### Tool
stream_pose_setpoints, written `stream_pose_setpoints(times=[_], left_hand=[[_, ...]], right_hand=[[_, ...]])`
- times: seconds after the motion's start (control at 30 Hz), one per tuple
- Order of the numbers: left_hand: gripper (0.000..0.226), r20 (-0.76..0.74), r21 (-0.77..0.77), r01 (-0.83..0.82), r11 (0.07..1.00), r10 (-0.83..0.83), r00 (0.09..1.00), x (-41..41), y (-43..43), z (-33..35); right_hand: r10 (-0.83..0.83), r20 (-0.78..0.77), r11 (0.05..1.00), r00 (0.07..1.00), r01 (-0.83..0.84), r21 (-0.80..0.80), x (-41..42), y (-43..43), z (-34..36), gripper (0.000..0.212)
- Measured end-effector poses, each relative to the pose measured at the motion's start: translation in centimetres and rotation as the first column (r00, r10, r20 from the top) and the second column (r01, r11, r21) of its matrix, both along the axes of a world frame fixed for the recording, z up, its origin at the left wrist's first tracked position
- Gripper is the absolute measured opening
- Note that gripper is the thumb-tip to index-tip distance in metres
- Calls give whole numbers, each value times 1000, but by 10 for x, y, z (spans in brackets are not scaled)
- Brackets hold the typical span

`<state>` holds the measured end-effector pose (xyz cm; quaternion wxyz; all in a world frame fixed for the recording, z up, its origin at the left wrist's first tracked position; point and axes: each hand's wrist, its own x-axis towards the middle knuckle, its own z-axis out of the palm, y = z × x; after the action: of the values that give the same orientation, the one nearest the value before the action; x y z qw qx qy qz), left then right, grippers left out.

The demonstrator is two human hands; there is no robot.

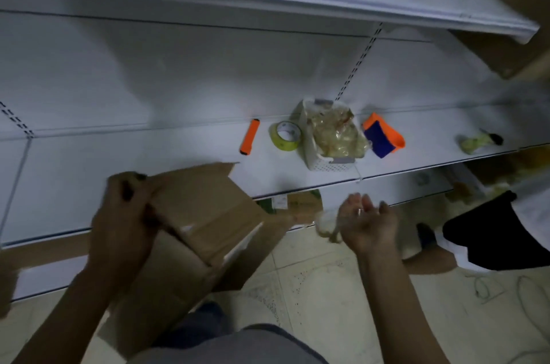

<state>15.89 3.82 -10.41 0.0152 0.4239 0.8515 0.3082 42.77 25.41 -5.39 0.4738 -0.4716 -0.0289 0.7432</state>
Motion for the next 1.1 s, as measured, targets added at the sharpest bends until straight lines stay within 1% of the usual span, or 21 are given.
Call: stream_pose_setpoints(times=[0.07, 0.2, 0.27, 0.37, 0.4, 0.47, 0.53, 0.57, 0.6, 0.63, 0.73, 0.8, 0.83, 0.87, 0.9, 0.93, 0.97, 1.0, 1.03, 1.07, 1.1], left_hand=[[58, -59, -49, 126, 991, -129, 990, 7, 30, 10], [60, -60, -124, 356, 926, -365, 929, 20, 58, 6], [63, -21, -142, 402, 905, -408, 913, 23, 62, 6], [58, -19, -125, 364, 923, -369, 929, 19, 61, 14], [54, 2, -110, 325, 939, -326, 945, 16, 58, 18], [56, 32, -97, 227, 969, -225, 974, 12, 49, 24], [62, 4, -101, 146, 984, -146, 989, 13, 41, 31], [65, -18, -115, 109, 987, -112, 994, 15, 40, 35], [67, -41, -140, 77, 987, -83, 996, 19, 40, 39], [69, -70, -167, 44, 985, -56, 996, 22, 42, 43], [64, -186, -227, -56, 972, 13, 982, 35, 49, 53], [60, -222, -259, -126, 958, 68, 973, 45, 52, 55], [60, -217, -269, -166, 949, 108, 970, 50, 54, 55], [60, -210, -278, -206, 938, 150, 966, 56, 57, 54], [60, -201, -288, -246, 926, 192, 961, 62, 61, 54], [60, -195, -297, -281, 913, 230, 953, 68, 64, 52], [60, -191, -304, -316, 899, 267, 945, 75, 69, 51], [61, -188, -307, -344, 887, 298, 936, 81, 74, 49], [62, -184, -310, -368, 877, 324, 928, 88, 78, 46], [63, -183, -315, -391, 865, 348, 919, 96, 84, 44], [64, -181, -320, -412, 853, 372, 911, 104, 90, 42]], right_hand=[[150, 24, 987, 988, -151, 48, -35, -10, 8, 36], [273, -259, 961, 926, -276, 28, -95, -30, 35, 24], [370, -251, 928, 894, -369, 53, -121, -35, 37, 25], [461, -245, 881, 853, -472, 15, -150, -38, 23, 43], [511, -187, 856, 839, -517, 15, -156, -37, 18, 45], [618, 102, 775, 779, -626, 83, -165, -33, 10, 40], [603, 393, 682, 695, -704, 198, -172, -28, 5, 25], [602, 472, 624, 644, -748, 226, -175, -27, 2, 18], [632, 509, 556, 584, -800, 226, -178, -27, 2, 12], [700, 493, 484, 517, -851, 206, -182, -26, 1, 15], [871, 366, 281, 326, -944, 173, -188, -19, 2, 50], [887, 407, 172, 217, -974, 146, -186, -9, -1, 58], [836, 525, 91, 158, -984, 151, -181, -5, -3, 51], [755, 644, 31, 126, -987, 157, -176, 0, -3, 37], [683, 718, 24, 136, -986, 164, -170, 5, -7, 21], [657, 734, 59, 173, -982, 179, -166, 9, -6, 12], [664, 714, 112, 222, -974, 199, -161, 17, -6, 16], [727, 626, 192, 283, -958, 211, -157, 24, -2, 22], [823, 441, 293, 358, -933, 210, -155, 33, 4, 23], [899, 162, 378, 408, -907, 187, -152, 41, 14, 24], [907, -146, 416, 395, -896, 158, -150, 48, 25, 27]])
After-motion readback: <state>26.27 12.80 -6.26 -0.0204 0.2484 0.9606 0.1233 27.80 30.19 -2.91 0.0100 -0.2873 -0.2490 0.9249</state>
